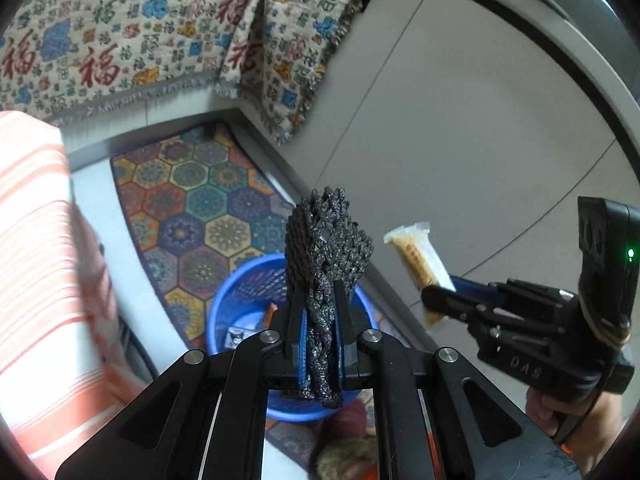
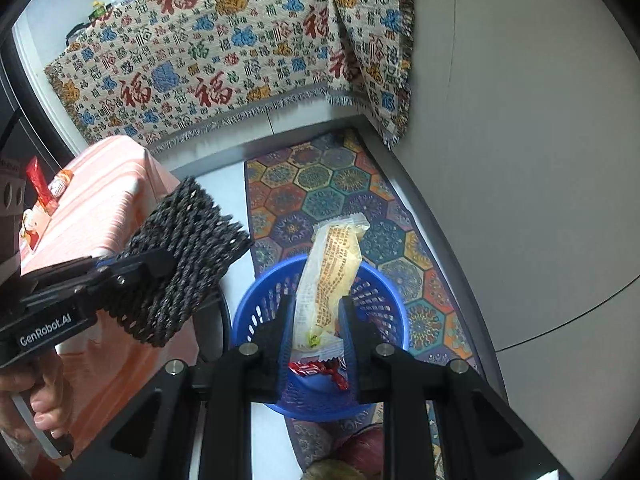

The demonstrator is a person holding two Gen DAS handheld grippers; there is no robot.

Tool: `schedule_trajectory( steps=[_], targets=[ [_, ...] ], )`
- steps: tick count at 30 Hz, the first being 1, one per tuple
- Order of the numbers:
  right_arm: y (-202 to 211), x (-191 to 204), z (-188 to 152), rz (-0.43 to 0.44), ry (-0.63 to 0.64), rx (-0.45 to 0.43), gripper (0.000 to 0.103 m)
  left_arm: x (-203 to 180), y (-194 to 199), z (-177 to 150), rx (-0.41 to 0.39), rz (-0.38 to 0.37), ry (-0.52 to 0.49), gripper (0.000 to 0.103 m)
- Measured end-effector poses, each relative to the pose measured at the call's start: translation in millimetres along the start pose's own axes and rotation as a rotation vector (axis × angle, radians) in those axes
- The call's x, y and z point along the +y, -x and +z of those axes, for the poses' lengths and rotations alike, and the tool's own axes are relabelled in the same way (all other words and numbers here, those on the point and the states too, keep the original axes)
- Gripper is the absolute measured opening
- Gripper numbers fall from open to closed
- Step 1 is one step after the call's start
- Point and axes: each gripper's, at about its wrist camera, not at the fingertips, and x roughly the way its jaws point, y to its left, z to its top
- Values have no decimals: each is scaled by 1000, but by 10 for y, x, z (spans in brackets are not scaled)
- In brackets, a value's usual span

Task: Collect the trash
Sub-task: 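Carry the net sleeve and bread roll over the blue wastebasket with both tools, then open both tools to drop the sleeve and roll into the wastebasket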

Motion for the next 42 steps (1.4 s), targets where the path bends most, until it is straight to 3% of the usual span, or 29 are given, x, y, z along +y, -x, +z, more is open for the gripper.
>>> schedule_trajectory(
  steps=[13,16,18,20,22,27,30,35,37,42],
  targets=[
    [-284,-124,-171,-1,19,46,23,-15,-433,27,40,-2,3,10],
    [-340,-140,-198,-4,22,47,25,2,-503,33,47,-4,7,25],
    [-373,-139,-210,-10,27,43,25,19,-538,36,45,0,13,43],
    [-422,-139,-224,-18,30,49,26,20,-568,44,44,5,9,49],
    [-450,-145,-231,-22,29,56,26,22,-592,44,46,7,3,53],
    [-417,-118,-211,-35,36,43,44,40,-585,40,47,3,16,59],
    [-332,-103,-173,-45,34,18,45,28,-550,47,42,-1,16,59],
    [-182,-65,-108,-57,46,-31,45,-14,-301,55,26,-12,19,60],
    [-98,-19,-60,-71,54,-59,45,-16,-122,39,12,-14,24,65],
    [207,323,102,-113,132,-177,45,187,667,-158,-33,20,42,74]
  ],
)
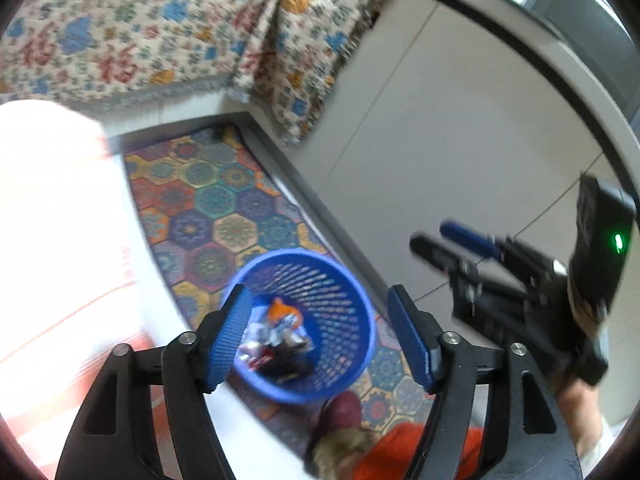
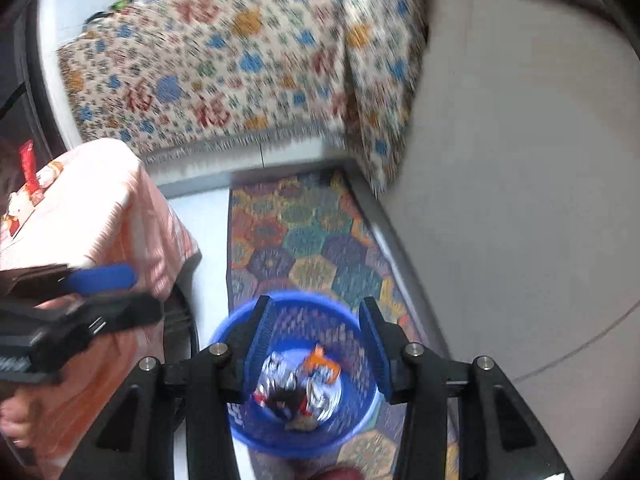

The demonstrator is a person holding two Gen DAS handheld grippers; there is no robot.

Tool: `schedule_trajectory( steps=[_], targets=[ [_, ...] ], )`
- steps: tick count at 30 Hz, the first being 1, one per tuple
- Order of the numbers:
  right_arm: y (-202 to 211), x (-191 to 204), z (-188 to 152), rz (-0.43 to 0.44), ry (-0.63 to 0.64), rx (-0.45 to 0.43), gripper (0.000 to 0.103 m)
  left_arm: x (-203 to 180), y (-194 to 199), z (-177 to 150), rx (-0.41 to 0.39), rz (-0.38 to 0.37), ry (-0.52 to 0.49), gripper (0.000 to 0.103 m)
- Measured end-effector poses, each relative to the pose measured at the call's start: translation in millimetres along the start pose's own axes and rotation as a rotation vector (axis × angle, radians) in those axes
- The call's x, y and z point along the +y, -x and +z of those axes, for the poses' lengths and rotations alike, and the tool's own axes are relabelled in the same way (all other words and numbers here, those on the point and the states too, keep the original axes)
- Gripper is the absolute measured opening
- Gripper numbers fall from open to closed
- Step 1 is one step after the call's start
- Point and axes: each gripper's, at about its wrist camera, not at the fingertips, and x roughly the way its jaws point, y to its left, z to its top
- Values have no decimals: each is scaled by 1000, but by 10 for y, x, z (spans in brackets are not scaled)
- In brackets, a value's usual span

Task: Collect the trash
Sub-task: 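Open both tools to drop the sleeve and roll into the wastebasket, then move both tools back over the table toward the remaining wrappers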

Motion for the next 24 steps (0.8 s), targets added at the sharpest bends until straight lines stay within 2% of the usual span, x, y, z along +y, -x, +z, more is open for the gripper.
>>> schedule_trajectory(
  steps=[3,9,13,16,20,24],
  targets=[
    [187,332,151,45,43,-61,49,303,471,-183,-25,83,9,84],
    [319,1327,335,234,148,-87,49,1356,1343,-597,-49,306,140,84],
    [334,2058,295,339,227,-62,49,2012,1795,-719,-115,449,206,84],
    [377,2575,247,394,281,-54,49,2393,1980,-717,-153,524,218,84],
    [349,3083,246,430,304,-18,49,2905,2122,-614,-193,521,247,84],
    [314,3370,349,455,262,2,49,3125,2136,-366,-236,471,281,84]
  ],
)
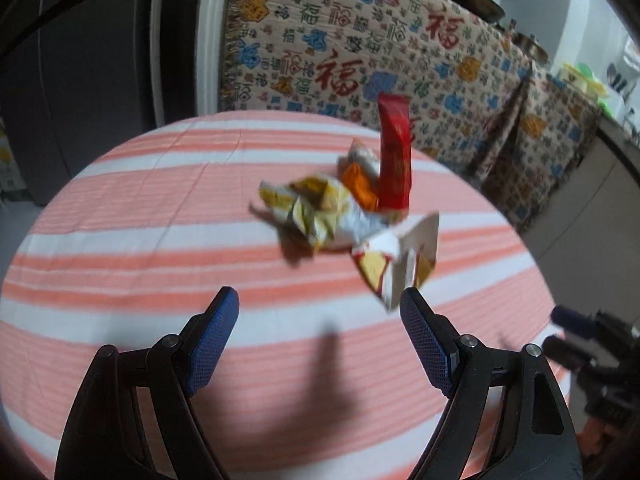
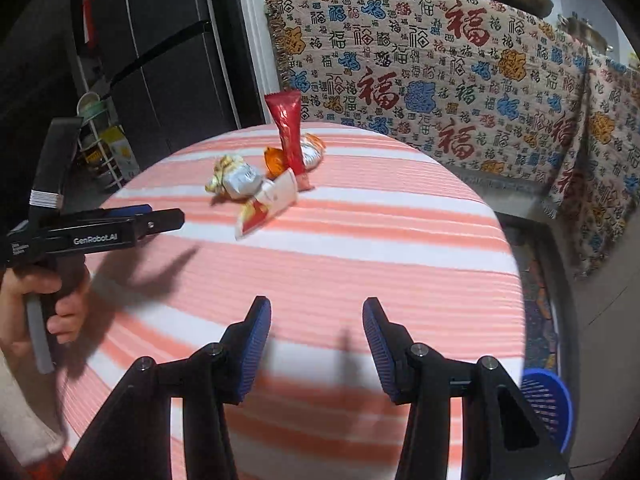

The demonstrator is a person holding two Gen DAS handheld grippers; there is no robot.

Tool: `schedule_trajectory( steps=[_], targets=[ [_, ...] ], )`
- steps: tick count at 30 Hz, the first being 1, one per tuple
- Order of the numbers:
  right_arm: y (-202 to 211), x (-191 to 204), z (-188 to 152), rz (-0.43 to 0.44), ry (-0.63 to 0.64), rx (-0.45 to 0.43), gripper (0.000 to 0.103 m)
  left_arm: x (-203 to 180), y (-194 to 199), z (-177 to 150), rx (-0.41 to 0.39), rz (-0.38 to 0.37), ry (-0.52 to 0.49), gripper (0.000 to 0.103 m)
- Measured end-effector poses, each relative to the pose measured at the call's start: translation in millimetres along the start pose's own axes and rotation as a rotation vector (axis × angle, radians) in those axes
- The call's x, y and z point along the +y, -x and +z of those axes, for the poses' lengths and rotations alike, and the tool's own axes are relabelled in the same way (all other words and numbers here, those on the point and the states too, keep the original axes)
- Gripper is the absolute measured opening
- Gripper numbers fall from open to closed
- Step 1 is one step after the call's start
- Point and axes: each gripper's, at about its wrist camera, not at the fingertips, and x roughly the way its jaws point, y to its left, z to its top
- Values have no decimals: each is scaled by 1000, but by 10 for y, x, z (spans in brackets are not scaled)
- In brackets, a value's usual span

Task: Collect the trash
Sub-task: 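Move both tools back over the table toward the remaining wrappers, then grasp the yellow crumpled wrapper with the left tool while the right tool grasps the white paper box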

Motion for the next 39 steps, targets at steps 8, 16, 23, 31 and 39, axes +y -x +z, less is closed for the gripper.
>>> schedule_trajectory(
  steps=[8,16,23,31,39],
  targets=[
    [-375,279,397,51,-70,0,49,-37,-399,395,5,-1,-27,74],
    [-830,458,538,76,-79,46,49,8,-715,460,60,-27,-25,55],
    [-1094,362,594,78,-159,51,12,66,-634,441,36,-44,-42,22],
    [-687,348,436,29,-58,36,9,119,-34,181,17,-28,-31,21],
    [-152,179,18,3,-62,38,9,-144,535,-405,25,-50,-43,21]
  ],
)
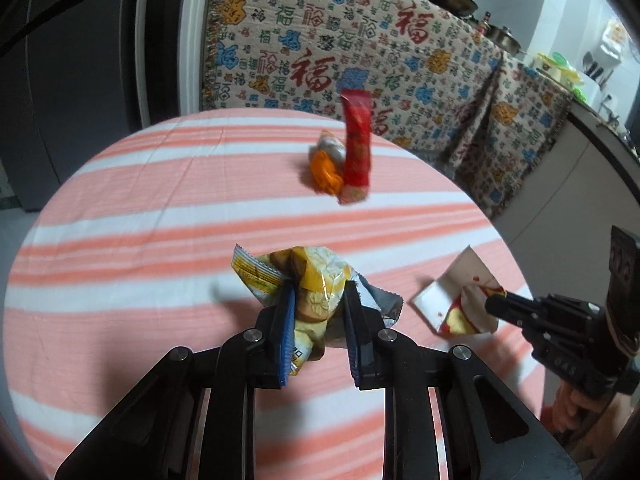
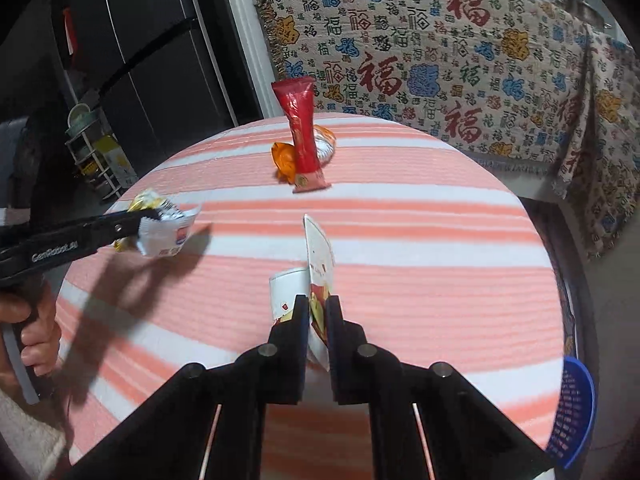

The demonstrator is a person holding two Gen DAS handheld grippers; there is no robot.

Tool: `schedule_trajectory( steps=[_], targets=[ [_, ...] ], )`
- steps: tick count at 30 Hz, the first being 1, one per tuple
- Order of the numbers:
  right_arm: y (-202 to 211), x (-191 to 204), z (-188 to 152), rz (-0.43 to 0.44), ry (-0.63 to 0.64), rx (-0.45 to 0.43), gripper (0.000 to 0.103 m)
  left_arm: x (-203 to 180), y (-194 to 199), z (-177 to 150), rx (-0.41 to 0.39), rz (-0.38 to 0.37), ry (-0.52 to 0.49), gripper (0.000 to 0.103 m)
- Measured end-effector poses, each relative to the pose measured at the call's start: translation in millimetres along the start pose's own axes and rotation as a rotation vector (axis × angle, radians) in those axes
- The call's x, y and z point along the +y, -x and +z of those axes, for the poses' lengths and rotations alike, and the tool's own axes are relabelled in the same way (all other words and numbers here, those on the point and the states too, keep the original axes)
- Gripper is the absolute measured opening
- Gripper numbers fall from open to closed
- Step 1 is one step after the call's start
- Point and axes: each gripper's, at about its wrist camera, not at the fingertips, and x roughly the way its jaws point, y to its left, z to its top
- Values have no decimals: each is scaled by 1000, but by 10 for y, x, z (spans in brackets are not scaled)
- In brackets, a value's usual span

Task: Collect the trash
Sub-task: 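Grasp the yellow crumpled wrapper with the left tool while the right tool grasps the white paper box, then carry the yellow wrapper and white box over the blue wastebasket with both tools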

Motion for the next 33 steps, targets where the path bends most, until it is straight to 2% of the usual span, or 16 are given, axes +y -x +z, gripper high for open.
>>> schedule_trajectory(
  steps=[4,9,17,33],
  targets=[
    [195,-81,-173,-9,-13,1,9,-205,140,-237,6,13,-13,21],
    [420,-163,-355,-20,-30,-5,9,-402,235,-371,11,25,-32,21],
    [761,-263,-566,-36,-51,-38,9,-618,386,-409,-10,31,-75,21],
    [1134,-558,-711,-72,-94,-68,9,-965,428,-482,-7,-37,-119,20]
  ],
)
